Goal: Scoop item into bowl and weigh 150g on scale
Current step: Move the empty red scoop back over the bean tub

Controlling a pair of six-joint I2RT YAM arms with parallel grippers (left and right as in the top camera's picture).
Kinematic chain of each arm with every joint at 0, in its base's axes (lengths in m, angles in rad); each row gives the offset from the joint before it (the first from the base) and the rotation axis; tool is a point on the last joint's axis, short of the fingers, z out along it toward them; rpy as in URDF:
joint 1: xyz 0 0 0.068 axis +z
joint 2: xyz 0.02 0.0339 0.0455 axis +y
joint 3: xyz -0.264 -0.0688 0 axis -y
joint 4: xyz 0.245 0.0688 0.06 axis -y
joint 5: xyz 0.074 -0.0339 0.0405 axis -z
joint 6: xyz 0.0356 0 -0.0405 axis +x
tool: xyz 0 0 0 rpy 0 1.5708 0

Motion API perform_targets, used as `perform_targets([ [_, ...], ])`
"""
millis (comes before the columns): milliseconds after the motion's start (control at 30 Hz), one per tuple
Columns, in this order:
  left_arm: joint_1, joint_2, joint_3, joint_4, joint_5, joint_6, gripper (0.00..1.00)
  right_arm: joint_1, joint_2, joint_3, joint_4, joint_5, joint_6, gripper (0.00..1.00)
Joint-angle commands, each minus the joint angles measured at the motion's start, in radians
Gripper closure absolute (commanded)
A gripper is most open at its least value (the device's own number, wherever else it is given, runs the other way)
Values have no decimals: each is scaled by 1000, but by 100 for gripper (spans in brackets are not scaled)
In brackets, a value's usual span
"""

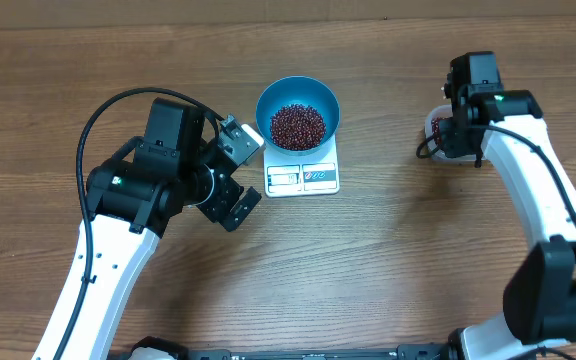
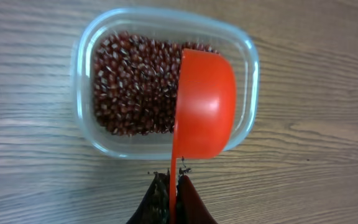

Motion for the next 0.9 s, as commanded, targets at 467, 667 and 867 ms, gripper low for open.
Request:
perform_targets([
  [467,4,5,-2,0,7,12,0,-58,158,5,124,133,-2,96],
  [667,4,6,-2,0,8,12,0,-84,172,5,135,70,-9,96],
  [867,4,6,-2,0,7,12,0,-90,221,5,132,60,-12,96],
])
